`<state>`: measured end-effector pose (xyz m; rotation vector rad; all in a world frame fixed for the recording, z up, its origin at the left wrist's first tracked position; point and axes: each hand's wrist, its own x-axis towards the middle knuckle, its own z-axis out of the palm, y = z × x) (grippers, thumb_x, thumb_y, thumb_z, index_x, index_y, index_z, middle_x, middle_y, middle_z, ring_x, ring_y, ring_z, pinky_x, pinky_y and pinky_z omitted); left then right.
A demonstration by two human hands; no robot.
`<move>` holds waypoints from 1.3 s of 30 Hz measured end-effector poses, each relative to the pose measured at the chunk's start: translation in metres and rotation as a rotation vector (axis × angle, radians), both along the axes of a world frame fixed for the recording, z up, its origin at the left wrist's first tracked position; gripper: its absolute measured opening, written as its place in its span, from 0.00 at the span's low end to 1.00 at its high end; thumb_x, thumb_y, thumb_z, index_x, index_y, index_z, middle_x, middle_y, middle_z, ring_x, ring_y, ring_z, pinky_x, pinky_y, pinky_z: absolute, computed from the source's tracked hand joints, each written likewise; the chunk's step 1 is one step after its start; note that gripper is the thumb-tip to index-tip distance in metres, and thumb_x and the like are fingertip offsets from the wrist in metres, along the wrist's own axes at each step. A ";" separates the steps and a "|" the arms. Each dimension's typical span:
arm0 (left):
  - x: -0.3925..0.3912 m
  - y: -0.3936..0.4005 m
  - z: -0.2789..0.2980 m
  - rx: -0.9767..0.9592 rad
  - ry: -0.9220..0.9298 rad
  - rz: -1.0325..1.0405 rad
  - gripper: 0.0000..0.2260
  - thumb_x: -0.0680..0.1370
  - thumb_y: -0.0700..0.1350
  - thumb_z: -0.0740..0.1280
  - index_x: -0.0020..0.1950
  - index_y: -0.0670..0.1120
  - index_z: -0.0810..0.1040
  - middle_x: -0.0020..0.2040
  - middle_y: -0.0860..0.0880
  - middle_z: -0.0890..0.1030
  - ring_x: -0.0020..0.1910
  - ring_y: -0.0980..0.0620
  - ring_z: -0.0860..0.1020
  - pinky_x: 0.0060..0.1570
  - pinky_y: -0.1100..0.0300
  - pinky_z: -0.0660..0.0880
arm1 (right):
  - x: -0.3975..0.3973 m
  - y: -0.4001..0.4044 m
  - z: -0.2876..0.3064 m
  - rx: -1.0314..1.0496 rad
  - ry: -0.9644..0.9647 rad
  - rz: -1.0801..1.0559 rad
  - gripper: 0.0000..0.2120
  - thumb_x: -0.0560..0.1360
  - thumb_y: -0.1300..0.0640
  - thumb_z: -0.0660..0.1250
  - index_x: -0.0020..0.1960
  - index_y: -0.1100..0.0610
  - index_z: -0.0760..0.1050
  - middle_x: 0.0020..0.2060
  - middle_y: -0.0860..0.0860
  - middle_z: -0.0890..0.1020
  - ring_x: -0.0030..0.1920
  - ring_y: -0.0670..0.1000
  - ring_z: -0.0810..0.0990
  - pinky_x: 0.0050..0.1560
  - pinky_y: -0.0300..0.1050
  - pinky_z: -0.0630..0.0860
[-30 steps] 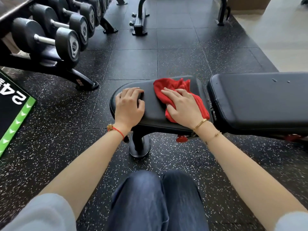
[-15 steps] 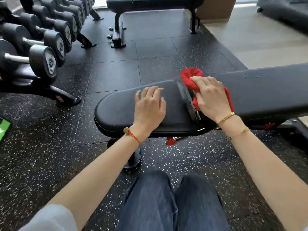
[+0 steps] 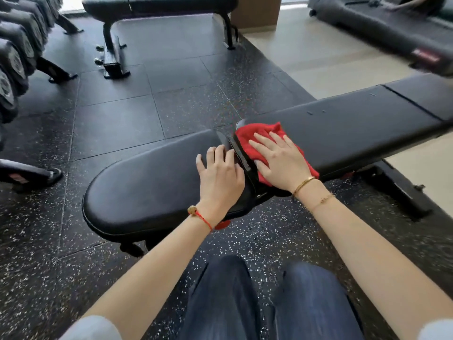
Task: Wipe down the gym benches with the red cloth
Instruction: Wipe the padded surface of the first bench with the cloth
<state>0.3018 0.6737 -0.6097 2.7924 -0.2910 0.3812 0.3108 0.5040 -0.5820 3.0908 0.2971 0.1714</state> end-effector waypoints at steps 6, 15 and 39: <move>-0.001 -0.004 0.002 0.032 0.005 0.012 0.17 0.79 0.50 0.55 0.64 0.47 0.74 0.69 0.46 0.72 0.70 0.43 0.67 0.71 0.38 0.59 | 0.049 -0.012 0.008 0.078 0.042 -0.153 0.25 0.81 0.49 0.55 0.77 0.51 0.60 0.77 0.49 0.61 0.77 0.56 0.57 0.76 0.55 0.49; -0.002 -0.006 0.003 0.020 0.004 0.044 0.18 0.78 0.48 0.58 0.67 0.46 0.74 0.70 0.48 0.72 0.71 0.45 0.67 0.73 0.41 0.59 | 0.003 -0.014 -0.003 0.138 0.012 0.166 0.24 0.80 0.52 0.59 0.76 0.50 0.63 0.75 0.47 0.65 0.76 0.53 0.60 0.77 0.48 0.50; -0.010 -0.053 0.000 0.000 -0.041 0.347 0.17 0.79 0.46 0.61 0.68 0.46 0.74 0.70 0.48 0.74 0.71 0.46 0.68 0.73 0.45 0.60 | 0.101 -0.096 0.001 0.259 0.155 0.336 0.24 0.80 0.47 0.57 0.76 0.44 0.60 0.77 0.44 0.61 0.77 0.54 0.57 0.77 0.52 0.49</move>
